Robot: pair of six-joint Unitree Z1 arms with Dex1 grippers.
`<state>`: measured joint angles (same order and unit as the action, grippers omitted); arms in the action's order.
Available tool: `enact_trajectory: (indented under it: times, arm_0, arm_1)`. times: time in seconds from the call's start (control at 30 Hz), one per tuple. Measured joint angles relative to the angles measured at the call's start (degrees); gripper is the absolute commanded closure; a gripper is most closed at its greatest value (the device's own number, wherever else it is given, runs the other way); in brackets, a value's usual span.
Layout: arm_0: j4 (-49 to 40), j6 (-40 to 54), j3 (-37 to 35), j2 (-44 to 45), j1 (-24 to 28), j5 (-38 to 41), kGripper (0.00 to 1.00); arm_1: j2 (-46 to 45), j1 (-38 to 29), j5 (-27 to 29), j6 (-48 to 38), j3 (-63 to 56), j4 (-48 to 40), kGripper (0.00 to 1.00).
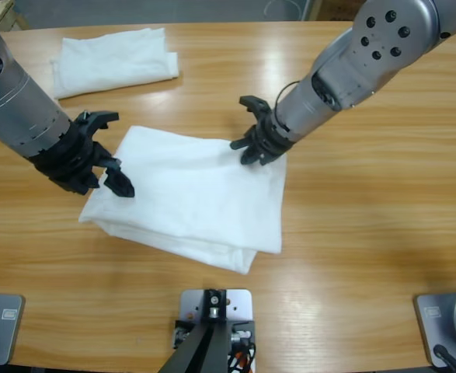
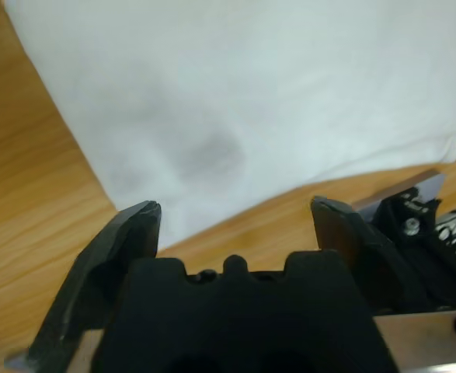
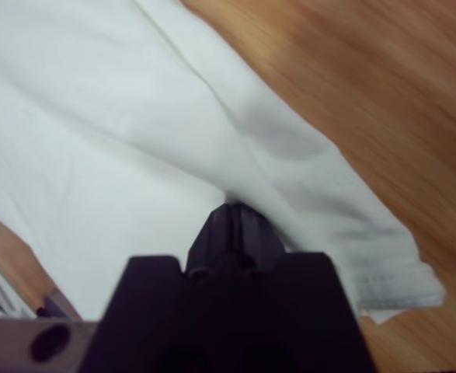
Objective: Fold clothes
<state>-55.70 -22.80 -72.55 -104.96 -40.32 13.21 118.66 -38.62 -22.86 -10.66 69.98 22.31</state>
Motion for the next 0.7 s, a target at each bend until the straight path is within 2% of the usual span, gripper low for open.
enact_trajectory:
  times: [0.1,0.2,0.43,0.57,0.7]
  arm_0:
    - [3.35,-2.36,2.17,-0.04,-0.03,-1.41,0.652]
    - [6.63,-3.44,5.21,-0.52,-0.03,-2.21,0.994]
    - [9.4,-3.43,10.76,-1.95,-1.24,-1.92,1.0]
    - [9.69,-3.43,15.59,-2.26,-1.05,-5.14,1.0]
    - [10.14,-3.88,16.33,-2.26,-0.7,-5.43,1.0]
  arm_1:
    - [0.0,-0.17,0.55,-0.13,0.0,0.0,1.0]
    - [0.0,-0.28,0.76,-0.46,0.01,0.0,1.0]
    - [-0.02,-0.28,0.78,-0.69,0.0,0.0,1.0]
    - [-0.02,-0.33,0.94,-0.69,0.0,0.06,1.0]
    - [0.12,-0.33,0.94,-0.69,0.0,0.21,1.0]
